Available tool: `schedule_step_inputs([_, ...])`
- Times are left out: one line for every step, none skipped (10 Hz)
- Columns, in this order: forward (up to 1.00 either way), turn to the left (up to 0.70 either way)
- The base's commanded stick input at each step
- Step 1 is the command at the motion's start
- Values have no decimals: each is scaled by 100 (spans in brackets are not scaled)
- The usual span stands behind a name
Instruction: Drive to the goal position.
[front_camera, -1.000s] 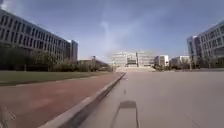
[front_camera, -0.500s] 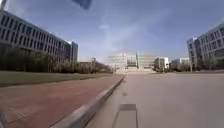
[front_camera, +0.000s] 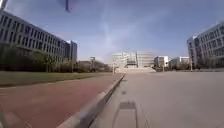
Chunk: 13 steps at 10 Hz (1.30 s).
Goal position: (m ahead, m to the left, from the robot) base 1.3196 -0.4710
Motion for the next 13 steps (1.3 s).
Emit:
schedule_step_inputs([70, 0])
schedule_step_inputs([70, 0])
schedule_step_inputs([70, 0])
schedule_step_inputs([70, 0])
schedule_step_inputs([70, -4])
schedule_step_inputs([70, -12])
schedule_step_inputs([70, -20])
schedule_step_inputs([70, -29])
schedule_step_inputs([70, -35])
schedule_step_inputs([70, -35])
schedule_step_inputs([70, -35])
schedule_step_inputs([70, -35])
schedule_step_inputs([70, -35])
